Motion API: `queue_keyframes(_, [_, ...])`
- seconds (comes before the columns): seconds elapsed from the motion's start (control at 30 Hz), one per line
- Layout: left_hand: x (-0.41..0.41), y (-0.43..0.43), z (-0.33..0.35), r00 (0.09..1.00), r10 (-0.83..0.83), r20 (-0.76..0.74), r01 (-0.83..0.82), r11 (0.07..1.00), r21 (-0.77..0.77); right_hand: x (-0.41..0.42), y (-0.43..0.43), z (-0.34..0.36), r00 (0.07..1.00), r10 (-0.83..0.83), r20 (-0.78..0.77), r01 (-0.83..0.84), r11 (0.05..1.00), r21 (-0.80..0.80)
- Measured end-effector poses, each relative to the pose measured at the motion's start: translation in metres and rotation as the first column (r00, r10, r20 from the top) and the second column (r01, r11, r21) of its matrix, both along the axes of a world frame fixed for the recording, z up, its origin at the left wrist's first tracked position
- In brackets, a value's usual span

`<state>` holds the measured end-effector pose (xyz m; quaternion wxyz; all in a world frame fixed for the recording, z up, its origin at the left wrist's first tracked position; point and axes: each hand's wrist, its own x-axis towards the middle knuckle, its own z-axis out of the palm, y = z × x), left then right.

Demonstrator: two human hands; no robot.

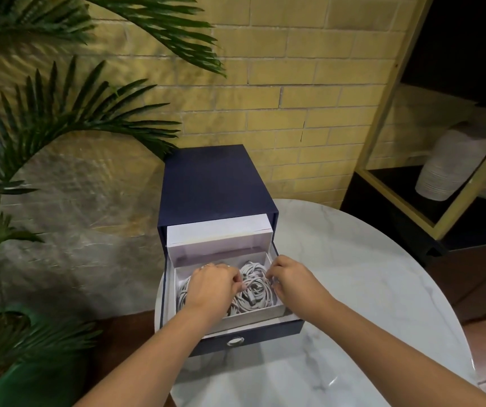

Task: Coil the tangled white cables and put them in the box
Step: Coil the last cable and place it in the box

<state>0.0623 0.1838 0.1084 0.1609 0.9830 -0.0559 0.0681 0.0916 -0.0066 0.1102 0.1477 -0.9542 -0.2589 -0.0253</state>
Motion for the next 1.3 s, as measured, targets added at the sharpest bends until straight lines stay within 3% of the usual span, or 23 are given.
queue_keyframes(0.23, [0.0, -0.001, 0.0, 1.0, -0.006, 0.02, 0.006, 1.0, -0.008, -0.002, -0.006, 0.001, 0.997, 0.026, 0.072, -0.025, 1.0, -0.016])
queue_keyframes(0.3, [-0.005, 0.001, 0.01, 0.996, -0.01, 0.092, 0.018, 0.996, -0.084, -0.002, -0.009, 0.008, 0.998, -0.016, 0.066, 0.009, 0.994, 0.105])
queue_keyframes(0.37, [-0.013, 0.008, 0.026, 0.965, 0.026, 0.26, 0.025, 0.982, -0.19, 0.002, -0.009, 0.021, 0.995, -0.092, 0.031, 0.079, 0.951, 0.298])
queue_keyframes(0.43, [-0.018, 0.02, 0.045, 0.867, 0.16, 0.472, -0.028, 0.962, -0.273, 0.011, -0.004, 0.036, 0.985, -0.168, -0.039, 0.167, 0.871, 0.463])
queue_keyframes(0.5, [-0.017, 0.041, 0.06, 0.774, 0.356, 0.524, -0.159, 0.91, -0.384, 0.024, 0.002, 0.05, 0.963, -0.21, -0.169, 0.269, 0.785, 0.558])
queue_keyframes(0.6, [-0.006, 0.074, 0.064, 0.815, 0.529, 0.238, -0.378, 0.796, -0.474, 0.038, 0.009, 0.063, 0.918, -0.159, -0.362, 0.344, 0.775, 0.53])
queue_keyframes(0.7, [0.001, 0.089, 0.059, 0.89, 0.452, -0.06, -0.435, 0.802, -0.41, 0.041, 0.016, 0.069, 0.895, -0.085, -0.437, 0.315, 0.814, 0.488])
queue_keyframes(0.8, [0.0, 0.083, 0.058, 0.907, 0.374, -0.195, -0.421, 0.804, -0.42, 0.043, 0.021, 0.071, 0.881, -0.062, -0.47, 0.301, 0.838, 0.455])
queue_keyframes(1.07, [-0.011, 0.065, 0.057, 0.882, 0.451, -0.132, -0.442, 0.7, -0.56, 0.052, 0.018, 0.069, 0.851, -0.082, -0.518, 0.344, 0.833, 0.433])
queue_keyframes(1.3, [-0.02, 0.065, 0.049, 0.898, 0.409, -0.165, -0.427, 0.717, -0.55, 0.029, 0.008, 0.061, 0.91, -0.105, -0.4, 0.296, 0.841, 0.452])
